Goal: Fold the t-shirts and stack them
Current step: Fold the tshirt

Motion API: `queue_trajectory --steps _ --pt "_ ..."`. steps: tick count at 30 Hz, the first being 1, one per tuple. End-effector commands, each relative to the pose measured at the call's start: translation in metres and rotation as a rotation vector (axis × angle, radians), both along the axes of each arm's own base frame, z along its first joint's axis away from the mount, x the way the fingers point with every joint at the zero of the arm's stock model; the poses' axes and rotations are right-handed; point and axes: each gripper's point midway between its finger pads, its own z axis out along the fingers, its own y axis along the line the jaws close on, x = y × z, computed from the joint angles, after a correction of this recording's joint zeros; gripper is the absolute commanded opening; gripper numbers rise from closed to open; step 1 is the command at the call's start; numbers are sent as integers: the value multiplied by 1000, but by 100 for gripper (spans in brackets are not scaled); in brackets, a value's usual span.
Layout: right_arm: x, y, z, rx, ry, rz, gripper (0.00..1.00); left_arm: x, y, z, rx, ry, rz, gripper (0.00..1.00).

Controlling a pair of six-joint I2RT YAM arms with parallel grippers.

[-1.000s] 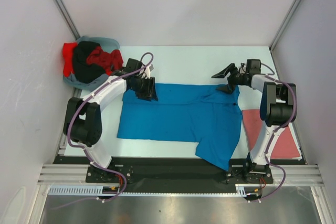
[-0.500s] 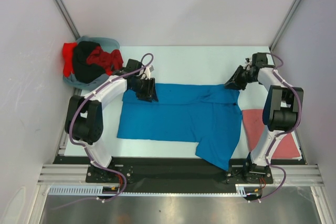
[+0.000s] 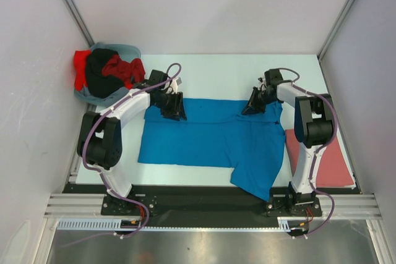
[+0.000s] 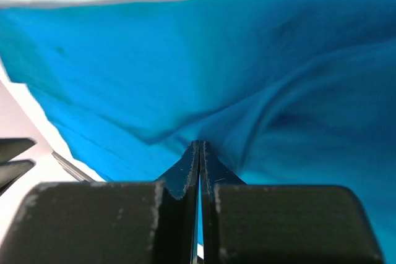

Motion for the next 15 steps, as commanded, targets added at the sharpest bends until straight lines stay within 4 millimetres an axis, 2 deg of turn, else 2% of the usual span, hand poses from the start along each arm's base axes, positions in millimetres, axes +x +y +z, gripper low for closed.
queue_trajectory --steps 1,7,11,12,13,14,15 --pt "23 3 12 16 -62 -16 0 5 -1 15 -26 -52 -6 45" --pt "35 11 23 63 -88 -18 0 5 -2 17 -36 -53 -4 46" --pt "35 -14 43 9 -115 -54 32 13 -15 25 -54 -103 -51 51" --pt "32 -30 52 -8 -113 -80 36 15 -25 29 -58 -124 -78 54" --pt "29 -43 52 -38 -111 -90 46 18 -31 31 -50 -139 -87 55" --pt "24 -51 54 -54 -103 -94 49 21 -39 34 -50 -163 -100 56" --pt "24 -72 55 -75 -101 -134 53 21 -55 37 -53 -187 -132 56"
